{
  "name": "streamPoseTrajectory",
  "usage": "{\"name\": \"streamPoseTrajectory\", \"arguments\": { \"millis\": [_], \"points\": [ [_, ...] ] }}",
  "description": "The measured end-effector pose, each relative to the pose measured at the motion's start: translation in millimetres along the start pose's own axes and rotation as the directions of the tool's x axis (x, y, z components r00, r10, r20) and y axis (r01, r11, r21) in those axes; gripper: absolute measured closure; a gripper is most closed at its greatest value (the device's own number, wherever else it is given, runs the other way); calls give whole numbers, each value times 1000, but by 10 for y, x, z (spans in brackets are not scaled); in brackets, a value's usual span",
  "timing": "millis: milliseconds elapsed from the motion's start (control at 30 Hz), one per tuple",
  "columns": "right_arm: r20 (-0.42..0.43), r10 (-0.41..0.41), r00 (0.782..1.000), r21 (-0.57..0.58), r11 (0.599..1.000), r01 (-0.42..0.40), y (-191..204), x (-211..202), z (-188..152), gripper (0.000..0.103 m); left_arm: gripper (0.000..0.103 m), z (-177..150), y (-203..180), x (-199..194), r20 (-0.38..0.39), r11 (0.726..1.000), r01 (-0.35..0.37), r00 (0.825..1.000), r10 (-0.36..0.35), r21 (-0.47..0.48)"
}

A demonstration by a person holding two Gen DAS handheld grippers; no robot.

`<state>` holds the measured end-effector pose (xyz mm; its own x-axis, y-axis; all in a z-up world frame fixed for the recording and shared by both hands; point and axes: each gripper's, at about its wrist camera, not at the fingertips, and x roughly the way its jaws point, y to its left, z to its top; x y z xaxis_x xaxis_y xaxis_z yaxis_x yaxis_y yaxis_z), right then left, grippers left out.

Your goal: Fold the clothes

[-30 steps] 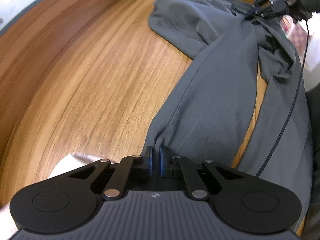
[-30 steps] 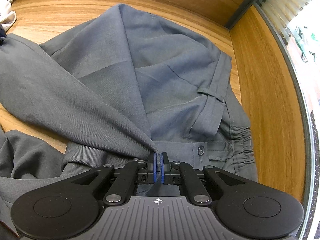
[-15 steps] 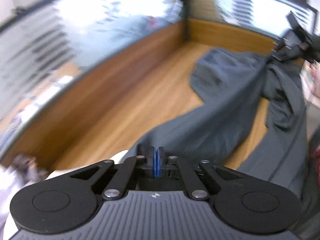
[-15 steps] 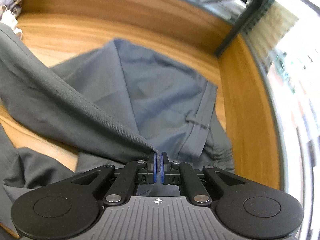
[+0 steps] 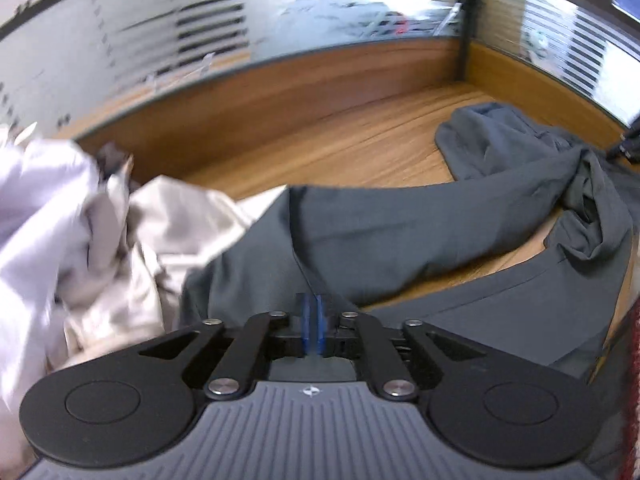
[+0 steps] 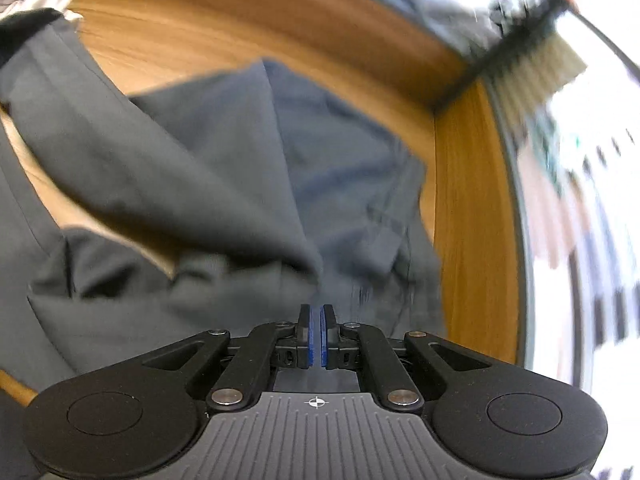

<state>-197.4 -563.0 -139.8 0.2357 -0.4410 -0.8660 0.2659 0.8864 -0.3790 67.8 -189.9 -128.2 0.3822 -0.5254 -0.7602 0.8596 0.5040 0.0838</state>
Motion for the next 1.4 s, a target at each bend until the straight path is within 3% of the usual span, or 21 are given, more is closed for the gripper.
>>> {"name": "streamPoseTrajectory", "arguments": {
  "millis": [33,133,267,333,533,667,933,1100,1167,1233,1400],
  "points": [
    [4,6,1000,10,1000,-6,1,-23,-28,96,75,-66,-13,-1,-6,1000,-4,1000,4,-25],
    [27,25,999,19,999,-25,60,-130,-50,82,69,-215,-54,28,-25,999,-12,1000,11,-50],
    [70,65,995,3,998,-66,216,-273,30,79,67,-393,-106,113,-55,993,-34,998,28,-112],
    [87,82,993,-12,997,-82,315,-319,92,78,59,-446,-98,158,-54,986,-49,998,41,-161],
    [127,118,985,-24,993,-116,581,-425,220,78,42,-463,-138,336,-28,943,-133,991,130,-305],
    [137,145,980,-38,989,-141,713,-447,267,78,40,-445,-249,475,-23,926,-184,982,186,-331],
    [135,186,973,-83,981,-176,838,-475,273,78,39,-541,-439,803,-70,910,-261,965,252,-321],
    [134,195,972,-94,979,-183,785,-525,246,78,39,-684,-403,813,-28,890,-279,957,289,-360],
    [129,198,972,-99,978,-186,761,-524,236,78,44,-692,-425,811,-17,889,-278,956,293,-365],
    [124,199,972,-106,977,-186,751,-516,230,78,65,-675,-484,803,-4,899,-267,959,283,-348],
    [131,211,969,-130,972,-194,733,-521,260,78,78,-657,-517,816,-9,878,-270,957,290,-395]
  ]
}}
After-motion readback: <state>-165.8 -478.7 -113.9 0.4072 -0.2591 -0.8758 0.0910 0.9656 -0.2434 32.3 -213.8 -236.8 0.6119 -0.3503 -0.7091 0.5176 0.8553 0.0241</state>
